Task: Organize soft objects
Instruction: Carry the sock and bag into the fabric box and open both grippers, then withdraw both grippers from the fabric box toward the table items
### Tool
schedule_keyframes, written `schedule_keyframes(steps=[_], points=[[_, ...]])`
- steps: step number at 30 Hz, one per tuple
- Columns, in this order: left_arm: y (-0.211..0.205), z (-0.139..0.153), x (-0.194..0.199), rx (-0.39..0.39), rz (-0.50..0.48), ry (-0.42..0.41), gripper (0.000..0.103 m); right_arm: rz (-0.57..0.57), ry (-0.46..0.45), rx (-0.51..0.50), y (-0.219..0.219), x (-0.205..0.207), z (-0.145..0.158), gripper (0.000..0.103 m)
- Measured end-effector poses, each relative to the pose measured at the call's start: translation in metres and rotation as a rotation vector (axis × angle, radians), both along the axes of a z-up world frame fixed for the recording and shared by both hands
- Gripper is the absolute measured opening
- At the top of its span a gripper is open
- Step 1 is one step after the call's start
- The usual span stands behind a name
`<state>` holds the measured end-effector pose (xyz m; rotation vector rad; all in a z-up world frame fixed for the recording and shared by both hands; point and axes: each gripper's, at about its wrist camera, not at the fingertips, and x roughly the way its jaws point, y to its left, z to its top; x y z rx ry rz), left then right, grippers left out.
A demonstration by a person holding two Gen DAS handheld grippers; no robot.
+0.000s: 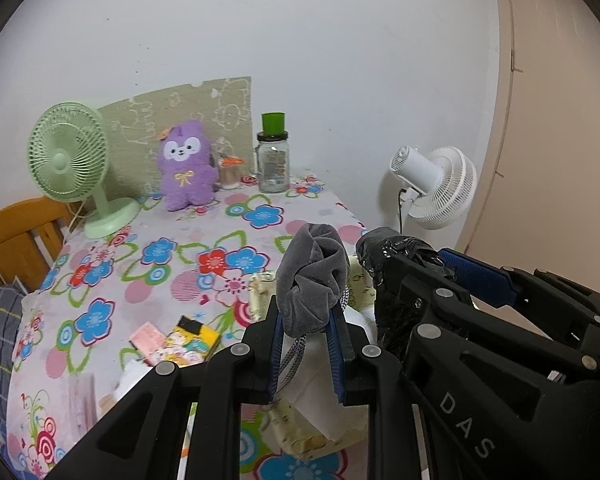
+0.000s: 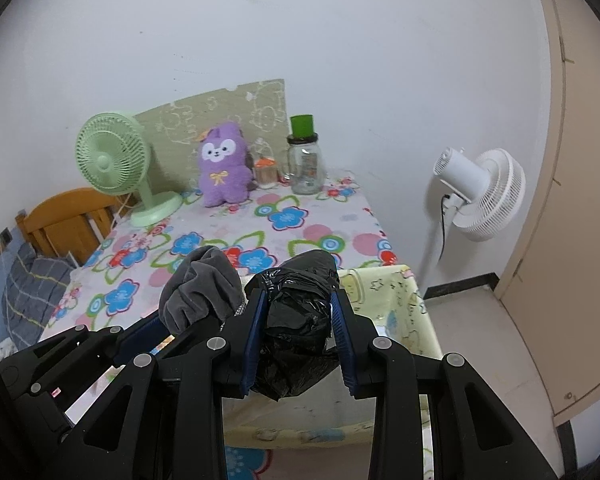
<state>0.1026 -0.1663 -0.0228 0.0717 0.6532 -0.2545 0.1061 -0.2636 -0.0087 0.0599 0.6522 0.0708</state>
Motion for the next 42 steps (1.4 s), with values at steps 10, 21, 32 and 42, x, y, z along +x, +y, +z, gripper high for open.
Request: schedule_keyframes(steps=[10, 21, 32, 42], points=[[-0.019, -0.023, 0.028, 0.014, -0.029, 0.066, 0.019, -0.038, 0.061, -0.001, -0.021, 0.024, -0.024, 0.036], [-0.026, -0.039, 0.041, 0.031, -0.030, 0.109, 0.020, -0.047, 0.112, 0.006, -0.028, 0.040, -0.045, 0.036], [-0.026, -0.045, 0.046, 0.044, -0.026, 0.124, 0.073, -0.059, 0.142, 0.011, -0.030, 0.049, -0.054, 0.057], [-0.024, -0.035, 0.034, 0.029, -0.057, 0.110, 0.092, -0.080, 0.112, -0.005, -0.029, 0.037, -0.046, 0.084]])
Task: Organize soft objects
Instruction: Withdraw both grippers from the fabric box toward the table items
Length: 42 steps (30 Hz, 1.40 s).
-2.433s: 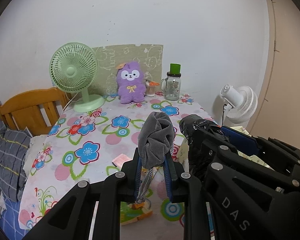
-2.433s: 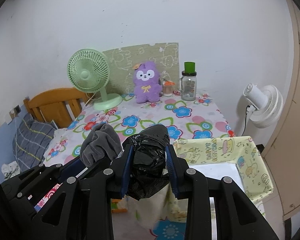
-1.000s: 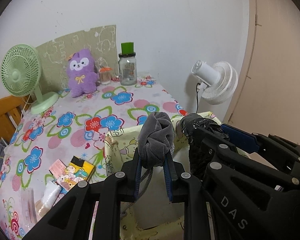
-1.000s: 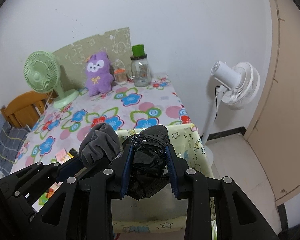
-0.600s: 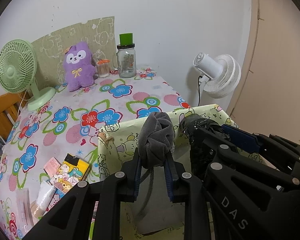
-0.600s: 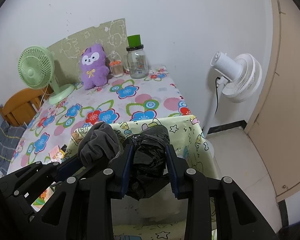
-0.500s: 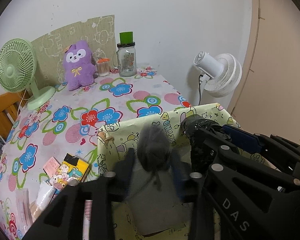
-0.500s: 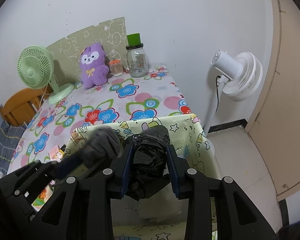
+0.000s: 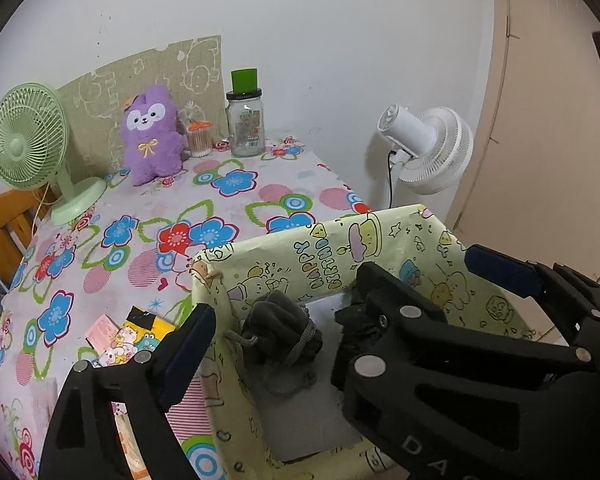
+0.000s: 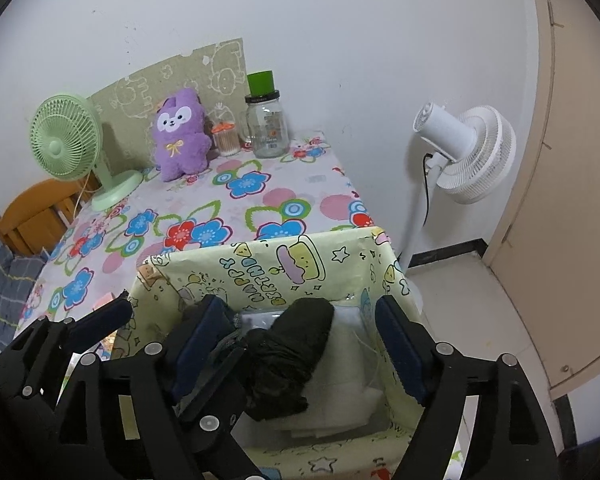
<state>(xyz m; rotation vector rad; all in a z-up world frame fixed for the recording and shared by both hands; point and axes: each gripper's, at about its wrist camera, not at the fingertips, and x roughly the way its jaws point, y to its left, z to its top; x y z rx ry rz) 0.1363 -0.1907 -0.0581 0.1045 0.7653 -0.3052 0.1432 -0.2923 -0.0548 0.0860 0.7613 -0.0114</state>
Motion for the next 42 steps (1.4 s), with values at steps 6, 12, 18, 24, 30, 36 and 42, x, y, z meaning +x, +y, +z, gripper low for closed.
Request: schedule_keyframes(steps=[6, 12, 18, 24, 30, 36, 42], points=[[0.012, 0.011, -0.014, -0.006, 0.010, -0.028, 0.096, -0.016, -0.027, -0.011, 0.009, -0.015, 0.011, 0.089], [0.027, 0.020, -0.030, -0.006, 0.008, -0.047, 0.097, -0.029, -0.061, -0.024, 0.025, -0.033, 0.023, 0.095], [0.044, 0.026, -0.044, -0.008, 0.006, -0.070, 0.099, -0.021, -0.078, -0.054, 0.043, -0.049, 0.032, 0.095], [0.062, 0.035, -0.059, -0.010, 0.007, -0.092, 0.099, 0.001, -0.109, -0.059, 0.063, -0.067, 0.043, 0.095], [0.081, 0.039, -0.073, -0.010, 0.027, -0.105, 0.099, 0.025, -0.120, -0.052, 0.083, -0.078, 0.049, 0.095], [0.101, 0.042, -0.082, -0.014, 0.040, -0.113, 0.098, 0.039, -0.127, -0.076, 0.105, -0.089, 0.053, 0.095], [0.122, 0.043, -0.089, -0.009, 0.066, -0.127, 0.098, 0.054, -0.134, -0.070, 0.125, -0.095, 0.053, 0.095]])
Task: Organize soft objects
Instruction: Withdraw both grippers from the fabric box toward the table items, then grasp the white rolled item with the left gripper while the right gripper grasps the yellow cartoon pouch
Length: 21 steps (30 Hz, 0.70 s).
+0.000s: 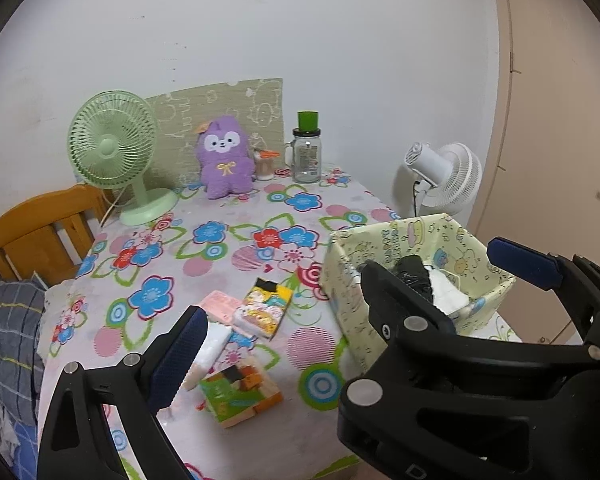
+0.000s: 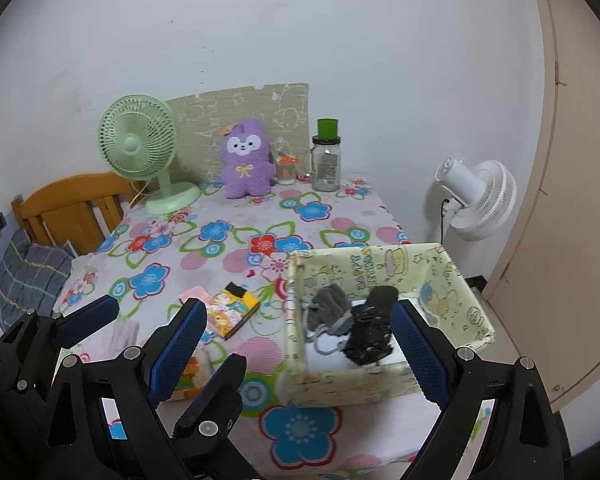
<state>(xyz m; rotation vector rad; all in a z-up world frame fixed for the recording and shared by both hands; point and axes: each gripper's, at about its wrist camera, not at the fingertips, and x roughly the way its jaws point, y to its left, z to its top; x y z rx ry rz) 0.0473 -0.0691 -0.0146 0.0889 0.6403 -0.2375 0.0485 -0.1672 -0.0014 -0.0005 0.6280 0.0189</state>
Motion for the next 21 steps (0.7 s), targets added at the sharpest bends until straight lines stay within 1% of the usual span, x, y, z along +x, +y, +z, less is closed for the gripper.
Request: schedule_keyframes(steps=[12, 15, 21], points=[[0.037, -0.011, 0.000, 0.011, 0.068, 0.002, 0.098, 0.023, 0.025, 0.038, 0.037, 0.002, -0.015, 0.095], [0.046, -0.016, 0.001, 0.006, 0.080, 0.011, 0.098, 0.039, 0.028, 0.025, 0.047, 0.005, -0.018, 0.095], [0.062, -0.029, 0.009, 0.025, 0.111, 0.033, 0.098, 0.049, 0.038, 0.010, 0.064, 0.014, -0.030, 0.095]])
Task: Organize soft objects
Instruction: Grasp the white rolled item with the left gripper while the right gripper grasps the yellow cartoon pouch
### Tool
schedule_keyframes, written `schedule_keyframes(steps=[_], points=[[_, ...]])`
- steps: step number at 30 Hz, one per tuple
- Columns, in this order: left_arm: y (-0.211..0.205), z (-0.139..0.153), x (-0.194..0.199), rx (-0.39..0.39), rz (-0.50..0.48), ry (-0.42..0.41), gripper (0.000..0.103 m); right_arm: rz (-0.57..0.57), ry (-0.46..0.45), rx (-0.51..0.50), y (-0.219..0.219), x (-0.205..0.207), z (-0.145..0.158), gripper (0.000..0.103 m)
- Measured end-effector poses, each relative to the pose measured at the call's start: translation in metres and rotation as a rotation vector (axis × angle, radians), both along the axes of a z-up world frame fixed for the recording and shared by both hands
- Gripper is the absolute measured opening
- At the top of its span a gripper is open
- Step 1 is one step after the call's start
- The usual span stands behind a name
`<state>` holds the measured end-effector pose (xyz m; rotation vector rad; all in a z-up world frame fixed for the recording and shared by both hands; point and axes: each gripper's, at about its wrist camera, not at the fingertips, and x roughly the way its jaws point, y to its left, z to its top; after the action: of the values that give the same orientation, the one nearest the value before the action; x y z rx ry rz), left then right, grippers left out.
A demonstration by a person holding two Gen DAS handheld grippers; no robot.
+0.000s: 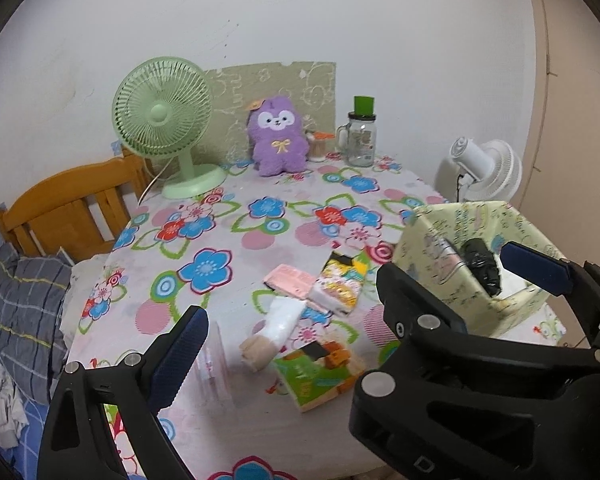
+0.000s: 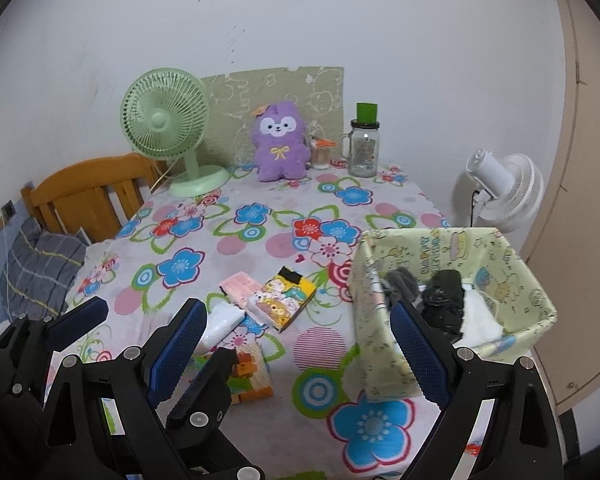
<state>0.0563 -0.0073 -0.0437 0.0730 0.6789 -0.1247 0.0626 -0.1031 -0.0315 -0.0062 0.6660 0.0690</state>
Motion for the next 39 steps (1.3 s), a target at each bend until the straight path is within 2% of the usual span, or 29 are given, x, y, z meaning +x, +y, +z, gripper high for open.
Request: schedule_keyframes(steps=[22, 30, 39], points=[[0.031, -0.045, 0.051, -0.035, 0.038, 0.111, 0.098, 0.039, 0.109, -0.008, 0.032, 0.057, -0.048, 0.092], [0.041, -0.062, 0.073, -0.048, 0.057, 0.156, 0.098, 0.046, 0.162, -0.010, 0.039, 0.081, -0.066, 0.086], [0.042, -0.078, 0.091, -0.031, 0.061, 0.194, 0.098, 0.010, 0.234, 0.039, 0.036, 0.102, -0.089, 0.080]])
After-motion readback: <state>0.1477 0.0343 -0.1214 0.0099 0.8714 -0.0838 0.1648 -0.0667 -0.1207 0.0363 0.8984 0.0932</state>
